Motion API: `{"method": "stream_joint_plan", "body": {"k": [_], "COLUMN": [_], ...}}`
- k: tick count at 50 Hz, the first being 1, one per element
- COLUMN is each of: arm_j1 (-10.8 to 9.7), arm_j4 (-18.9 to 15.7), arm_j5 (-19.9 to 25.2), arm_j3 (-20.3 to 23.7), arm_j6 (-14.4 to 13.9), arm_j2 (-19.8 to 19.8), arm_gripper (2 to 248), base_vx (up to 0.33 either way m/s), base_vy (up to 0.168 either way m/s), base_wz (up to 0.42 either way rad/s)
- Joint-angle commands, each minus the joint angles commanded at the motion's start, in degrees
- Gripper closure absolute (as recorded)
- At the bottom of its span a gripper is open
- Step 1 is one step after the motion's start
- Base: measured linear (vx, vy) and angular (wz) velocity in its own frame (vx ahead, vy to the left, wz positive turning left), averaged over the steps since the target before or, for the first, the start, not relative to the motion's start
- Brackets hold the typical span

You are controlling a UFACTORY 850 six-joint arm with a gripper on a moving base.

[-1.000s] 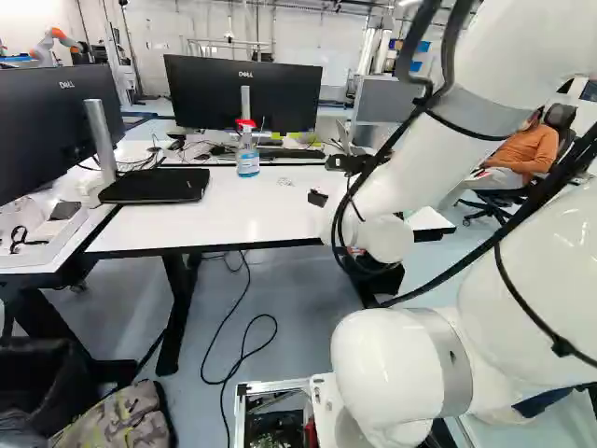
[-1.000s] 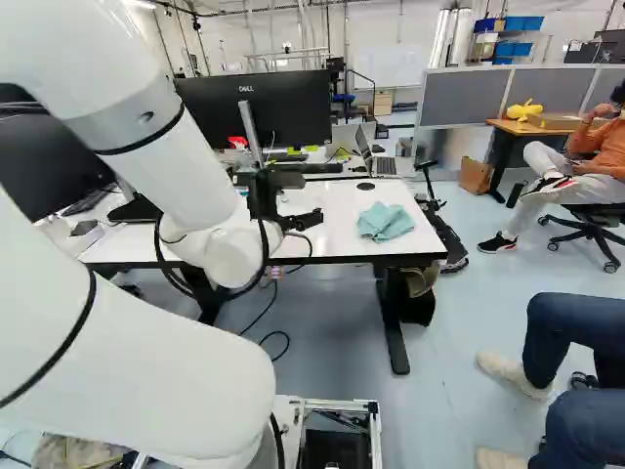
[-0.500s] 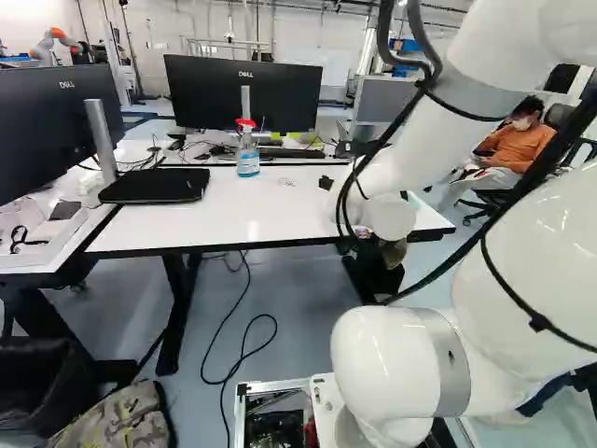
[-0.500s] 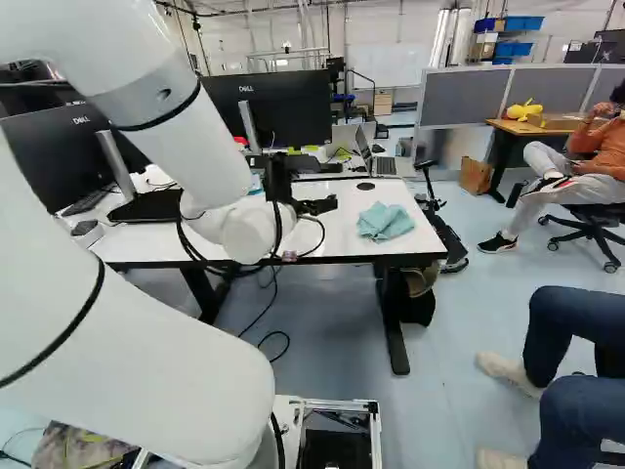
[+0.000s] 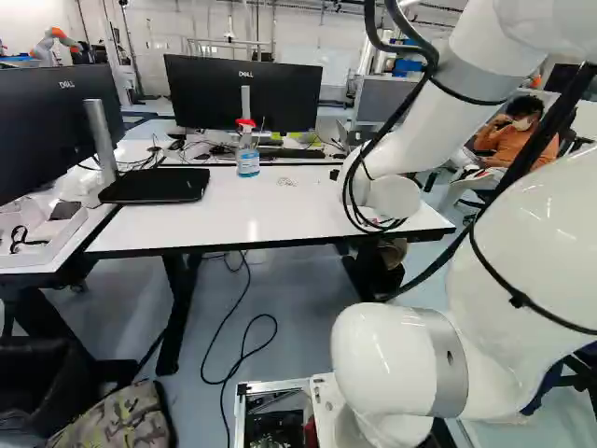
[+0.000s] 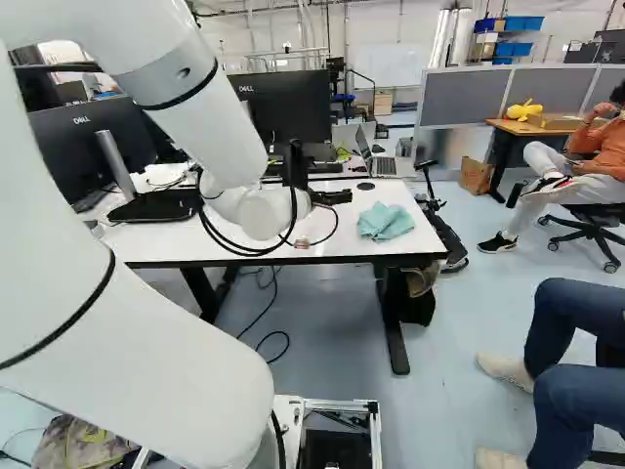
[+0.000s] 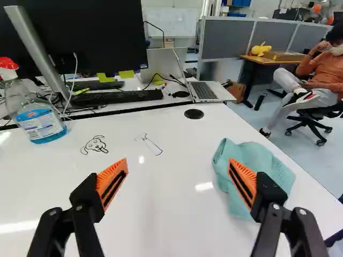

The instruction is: Clean the table with the green towel

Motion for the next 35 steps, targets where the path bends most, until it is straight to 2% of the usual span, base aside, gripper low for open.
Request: {"method": "stream_joint_plan", "body": {"k": [35], "arm_j1": [-6.5], "arm_j4": [0.0], "arm_j5": [-8.1], "arm_j3": [-5.1], "arm_j6": [0.0], "arm_j2": [-5.4], "arm_gripper": [3], "base_vx": [0.0], "base_vy": [0.0], "base_wz": [0.0]}}
